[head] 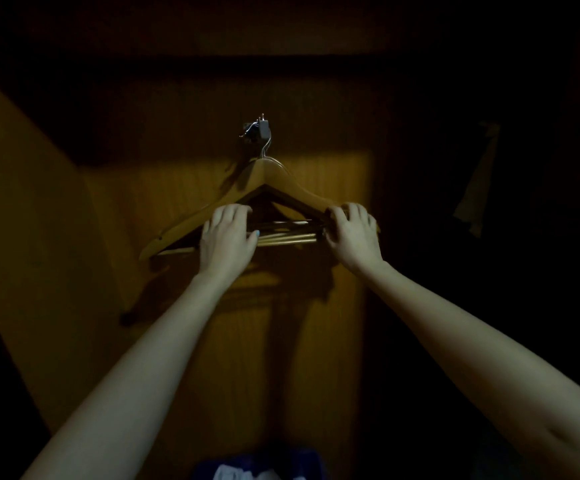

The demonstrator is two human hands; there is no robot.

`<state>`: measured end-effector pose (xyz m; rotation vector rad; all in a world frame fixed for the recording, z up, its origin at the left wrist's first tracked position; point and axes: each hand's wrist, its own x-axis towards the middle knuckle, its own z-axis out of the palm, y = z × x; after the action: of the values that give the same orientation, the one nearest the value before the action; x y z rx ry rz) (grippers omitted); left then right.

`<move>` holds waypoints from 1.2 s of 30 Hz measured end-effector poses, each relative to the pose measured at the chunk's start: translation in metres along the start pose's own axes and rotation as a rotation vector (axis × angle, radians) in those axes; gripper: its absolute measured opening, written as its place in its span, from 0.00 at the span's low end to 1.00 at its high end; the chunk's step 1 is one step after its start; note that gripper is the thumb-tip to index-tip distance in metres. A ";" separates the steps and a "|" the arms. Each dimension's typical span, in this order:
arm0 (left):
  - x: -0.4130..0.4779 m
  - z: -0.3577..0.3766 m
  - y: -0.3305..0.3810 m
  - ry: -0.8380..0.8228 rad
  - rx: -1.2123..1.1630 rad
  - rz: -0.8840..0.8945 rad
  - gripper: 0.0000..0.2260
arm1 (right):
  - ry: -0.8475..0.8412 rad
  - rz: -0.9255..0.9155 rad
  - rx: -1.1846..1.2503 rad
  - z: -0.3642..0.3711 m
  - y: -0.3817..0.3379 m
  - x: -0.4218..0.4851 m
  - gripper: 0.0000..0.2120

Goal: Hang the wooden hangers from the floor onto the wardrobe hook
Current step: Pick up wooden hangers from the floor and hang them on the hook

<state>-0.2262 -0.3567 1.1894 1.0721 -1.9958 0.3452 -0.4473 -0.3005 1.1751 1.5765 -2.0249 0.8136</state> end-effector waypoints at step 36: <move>-0.840 0.222 0.336 -1.511 -0.619 0.401 0.14 | -0.922 1.315 -0.076 0.036 0.272 -1.005 0.24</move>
<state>-0.3615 0.1913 0.4489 0.4296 -3.2313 -1.1902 -0.4602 0.4317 0.4345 0.3097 -3.7312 0.2952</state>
